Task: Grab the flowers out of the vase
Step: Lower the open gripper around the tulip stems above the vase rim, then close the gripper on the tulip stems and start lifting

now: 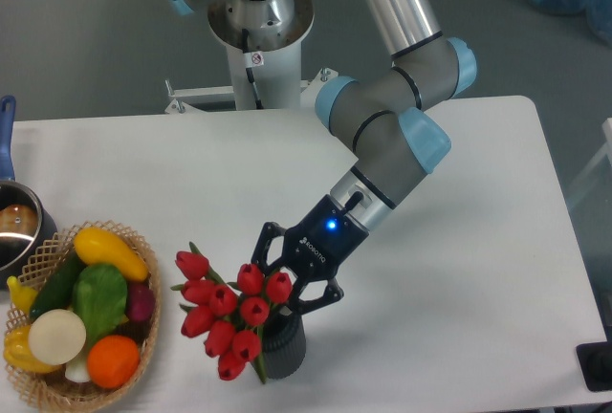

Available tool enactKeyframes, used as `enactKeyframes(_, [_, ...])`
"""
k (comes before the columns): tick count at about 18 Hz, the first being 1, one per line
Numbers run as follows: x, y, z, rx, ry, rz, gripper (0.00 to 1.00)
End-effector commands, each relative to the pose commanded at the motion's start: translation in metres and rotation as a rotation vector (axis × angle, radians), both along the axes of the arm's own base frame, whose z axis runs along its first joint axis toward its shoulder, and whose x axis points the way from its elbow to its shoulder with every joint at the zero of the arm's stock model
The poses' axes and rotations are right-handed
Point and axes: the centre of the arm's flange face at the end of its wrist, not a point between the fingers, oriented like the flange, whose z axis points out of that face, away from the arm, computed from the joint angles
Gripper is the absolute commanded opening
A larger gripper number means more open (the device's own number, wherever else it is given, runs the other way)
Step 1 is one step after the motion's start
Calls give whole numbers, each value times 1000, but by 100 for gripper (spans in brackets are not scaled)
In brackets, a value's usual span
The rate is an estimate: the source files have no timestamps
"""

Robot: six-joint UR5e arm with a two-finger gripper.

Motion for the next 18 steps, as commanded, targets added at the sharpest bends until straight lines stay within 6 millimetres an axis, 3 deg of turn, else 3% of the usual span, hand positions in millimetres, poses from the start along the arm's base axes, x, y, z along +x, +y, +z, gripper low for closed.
enactKeyframes(9, [-14, -15, 17, 82, -32, 11, 17])
enactKeyframes(15, [-25, -38, 63, 181, -22, 28, 17])
enactKeyframes(18, [-29, -43, 72, 215, -28, 27, 17])
